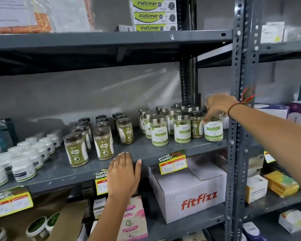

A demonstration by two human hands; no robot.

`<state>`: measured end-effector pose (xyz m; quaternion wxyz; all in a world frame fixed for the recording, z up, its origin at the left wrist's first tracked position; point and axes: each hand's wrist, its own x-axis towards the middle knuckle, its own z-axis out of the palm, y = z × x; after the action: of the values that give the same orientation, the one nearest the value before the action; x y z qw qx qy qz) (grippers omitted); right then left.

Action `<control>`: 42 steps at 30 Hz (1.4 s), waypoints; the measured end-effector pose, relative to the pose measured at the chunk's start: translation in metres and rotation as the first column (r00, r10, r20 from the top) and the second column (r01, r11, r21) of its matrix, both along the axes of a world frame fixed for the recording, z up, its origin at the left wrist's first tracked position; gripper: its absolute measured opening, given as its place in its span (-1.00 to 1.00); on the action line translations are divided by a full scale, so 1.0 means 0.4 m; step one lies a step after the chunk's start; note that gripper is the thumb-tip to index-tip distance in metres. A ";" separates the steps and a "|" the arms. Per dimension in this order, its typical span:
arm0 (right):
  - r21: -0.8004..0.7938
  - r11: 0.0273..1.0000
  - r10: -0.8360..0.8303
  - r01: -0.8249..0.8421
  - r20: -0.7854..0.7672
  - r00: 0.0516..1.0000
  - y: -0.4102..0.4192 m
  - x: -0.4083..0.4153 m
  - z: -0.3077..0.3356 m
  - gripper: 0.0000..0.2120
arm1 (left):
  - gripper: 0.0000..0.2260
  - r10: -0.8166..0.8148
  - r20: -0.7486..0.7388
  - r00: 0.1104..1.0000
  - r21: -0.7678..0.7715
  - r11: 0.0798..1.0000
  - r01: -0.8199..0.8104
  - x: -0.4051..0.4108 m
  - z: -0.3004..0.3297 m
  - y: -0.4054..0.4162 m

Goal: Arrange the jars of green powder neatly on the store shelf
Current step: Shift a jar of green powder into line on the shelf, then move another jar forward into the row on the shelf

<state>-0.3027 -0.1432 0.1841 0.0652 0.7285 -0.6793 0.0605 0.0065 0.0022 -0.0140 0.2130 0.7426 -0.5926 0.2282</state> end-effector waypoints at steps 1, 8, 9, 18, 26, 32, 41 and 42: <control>-0.006 1.000 -0.010 0.010 -0.009 1.000 -0.006 0.001 -0.003 -0.46 | -0.42 -0.002 0.000 1.000 -0.004 1.000 0.002 0.000 -0.001 -0.001; 0.014 0.999 -0.028 0.029 -0.092 0.995 -0.029 0.003 -0.002 -0.44 | -0.42 0.001 -0.001 1.000 -0.008 1.000 -0.001 0.005 -0.006 -0.008; 0.021 0.999 -0.030 0.032 -0.093 0.995 -0.030 0.001 -0.002 -0.42 | -0.42 0.002 -0.003 1.000 -0.011 1.000 -0.002 0.005 -0.005 -0.008; -0.076 0.995 0.059 -0.068 -0.111 0.992 -0.020 0.006 0.011 -0.26 | -0.41 0.006 -0.010 1.000 -0.008 1.000 -0.006 0.001 -0.001 -0.002; 0.126 0.956 0.269 -0.265 -0.018 0.963 -0.048 0.043 0.018 -0.26 | -0.47 0.015 -0.025 1.000 -0.012 1.000 -0.016 -0.006 -0.002 -0.002; 0.177 0.949 0.272 -0.263 -0.033 0.962 -0.109 0.048 -0.007 -0.24 | -0.48 0.040 -0.002 0.999 -0.020 0.999 -0.040 -0.006 -0.005 -0.006; 0.133 0.955 0.247 -0.263 0.130 0.960 -0.138 0.038 -0.005 -0.36 | -0.48 0.049 -0.006 0.999 -0.019 0.999 -0.049 -0.008 -0.005 -0.006; 0.109 0.961 0.241 -0.255 0.128 0.962 -0.135 0.037 0.000 -0.37 | -0.48 0.050 -0.007 0.999 -0.020 0.999 -0.050 -0.008 -0.004 -0.006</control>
<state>-0.2877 -0.1972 0.1839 -0.0271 0.8058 -0.5877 0.0673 0.0032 -0.0001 -0.0158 0.2164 0.7558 -0.5707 0.2370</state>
